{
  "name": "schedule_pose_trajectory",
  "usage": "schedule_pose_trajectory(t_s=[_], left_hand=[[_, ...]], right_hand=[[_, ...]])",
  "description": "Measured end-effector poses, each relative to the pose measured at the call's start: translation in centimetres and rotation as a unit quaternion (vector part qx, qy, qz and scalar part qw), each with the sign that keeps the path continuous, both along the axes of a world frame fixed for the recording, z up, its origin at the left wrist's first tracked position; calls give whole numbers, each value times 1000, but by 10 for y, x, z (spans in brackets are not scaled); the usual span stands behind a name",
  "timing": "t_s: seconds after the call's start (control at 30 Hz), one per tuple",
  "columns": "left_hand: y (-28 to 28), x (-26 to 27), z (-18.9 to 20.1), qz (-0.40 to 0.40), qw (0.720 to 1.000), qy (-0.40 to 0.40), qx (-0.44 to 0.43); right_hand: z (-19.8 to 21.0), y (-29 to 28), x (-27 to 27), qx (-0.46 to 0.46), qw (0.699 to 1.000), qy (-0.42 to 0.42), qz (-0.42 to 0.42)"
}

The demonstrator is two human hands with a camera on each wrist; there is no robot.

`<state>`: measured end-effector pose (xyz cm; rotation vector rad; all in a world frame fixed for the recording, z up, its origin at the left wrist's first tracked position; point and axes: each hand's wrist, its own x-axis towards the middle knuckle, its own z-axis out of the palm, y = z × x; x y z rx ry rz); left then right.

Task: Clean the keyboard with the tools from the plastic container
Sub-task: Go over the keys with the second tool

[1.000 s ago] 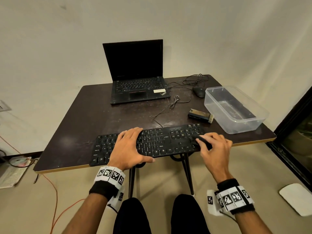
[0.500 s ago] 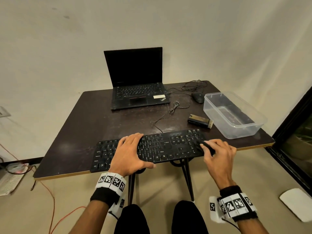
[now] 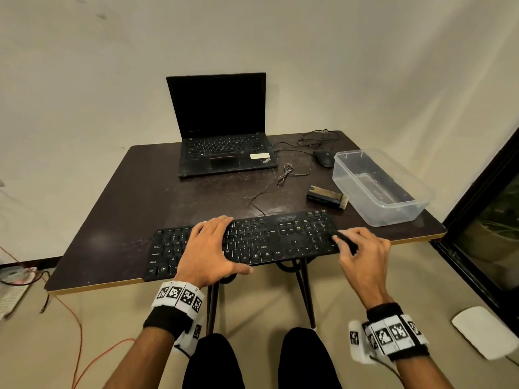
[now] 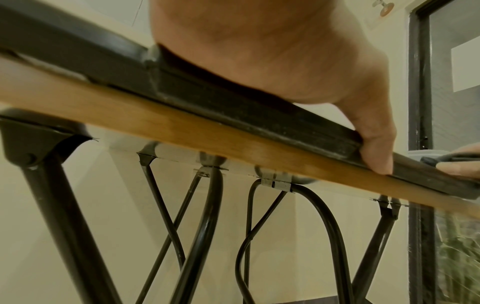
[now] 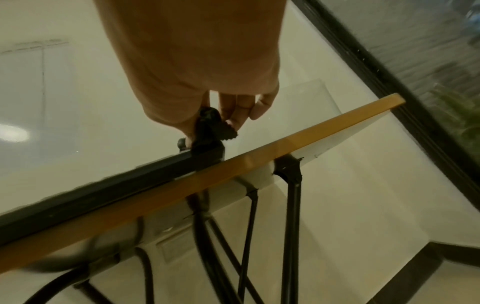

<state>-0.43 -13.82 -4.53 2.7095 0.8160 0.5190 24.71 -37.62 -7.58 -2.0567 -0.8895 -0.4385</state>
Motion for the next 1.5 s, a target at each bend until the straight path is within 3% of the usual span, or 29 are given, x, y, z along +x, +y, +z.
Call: schedule_pose_trajectory(t_s=[0.07,0.2,0.33,0.47,0.6,0.73,0.87,1.0,1.2,1.5], left_hand=[[0,-1,0,0,1000,-3,3],[1,0,-1,-1,1000,-4,-1],[3,-1,-2,0,1000,2,0],[2,0,-1,-1,1000,-4,-2],[2,0,-3,1,1000,3,4],[3,0,-3,-4,1000,-5,0],[2,0,-3,-6,1000,0,8],[2,0,-3,-5,1000,-2,5],[3,0,-4,-3,1000,-5,6],[3,0,-4,-3,1000,1,7]], right_hand=[[3,3,4,8,1000,23,-13],[4,12,-6,-34,997,-24,63],[16,19,19,-13,999,40,7],[12,32,5,-65,995,-7,75],[22,33,30,-41,997,57,-8],[16,37,15,-62,996,17,60],[24,42,34,-31,996,84,0],[22,49,22,-58,996,51,49],[36,64,43,-78,991,104,-35],[42,82,33,-60,986,137,-75]])
